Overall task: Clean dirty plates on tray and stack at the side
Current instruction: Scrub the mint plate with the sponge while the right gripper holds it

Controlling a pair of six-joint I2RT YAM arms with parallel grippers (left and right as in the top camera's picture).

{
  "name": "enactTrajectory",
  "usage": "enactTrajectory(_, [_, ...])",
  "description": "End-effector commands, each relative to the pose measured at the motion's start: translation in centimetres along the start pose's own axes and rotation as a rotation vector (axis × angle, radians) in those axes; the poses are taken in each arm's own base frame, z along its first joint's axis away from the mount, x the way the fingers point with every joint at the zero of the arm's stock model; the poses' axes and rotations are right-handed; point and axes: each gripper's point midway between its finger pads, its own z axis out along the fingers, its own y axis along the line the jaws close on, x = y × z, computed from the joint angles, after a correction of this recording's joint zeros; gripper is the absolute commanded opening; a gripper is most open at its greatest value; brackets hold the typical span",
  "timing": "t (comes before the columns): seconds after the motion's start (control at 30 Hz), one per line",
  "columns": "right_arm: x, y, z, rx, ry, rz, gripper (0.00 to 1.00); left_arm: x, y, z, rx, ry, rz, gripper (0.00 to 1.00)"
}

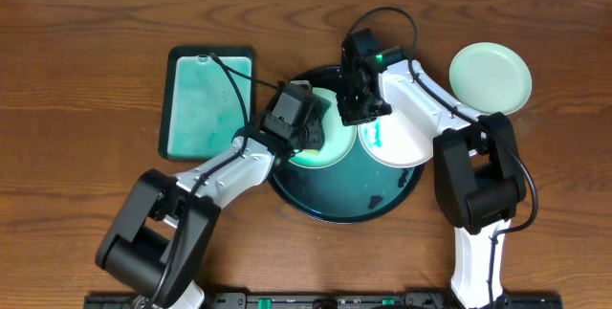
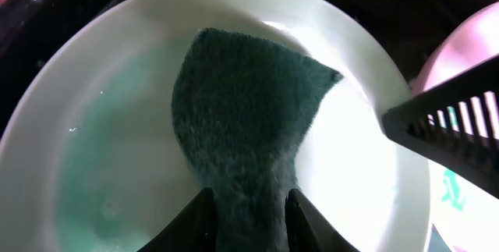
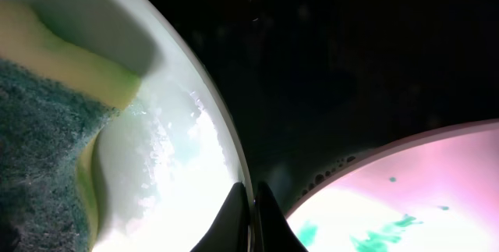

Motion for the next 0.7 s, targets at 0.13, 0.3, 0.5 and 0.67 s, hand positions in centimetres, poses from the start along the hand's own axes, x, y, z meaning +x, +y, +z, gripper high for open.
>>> enactTrajectory(0.13, [-0.5,-0.7,-0.2,0.023,-0.013,0.016,0.01,1.9,1.2,1.9,-0.038,0.056,0.012,0.12])
enactTrajectory(0.3, [-0.5,-0.7,-0.2,0.023,-0.013,0.016,0.01,1.3,2.3,1.8,-0.095,0.026,0.011,0.07])
enactTrajectory(0.5, [-0.2,-0.8,-0.2,0.025,-0.001,0.014,0.01,-1.1,7.6,-0.3,-0.313,-0.065,-0.056,0.07])
enactTrajectory(0.67, [-0.3,-0.7,-0.2,0.024,-0.004,0.014,0.01,-3.3,9.5,-2.2,-0.374,-0.125,-0.035,0.07])
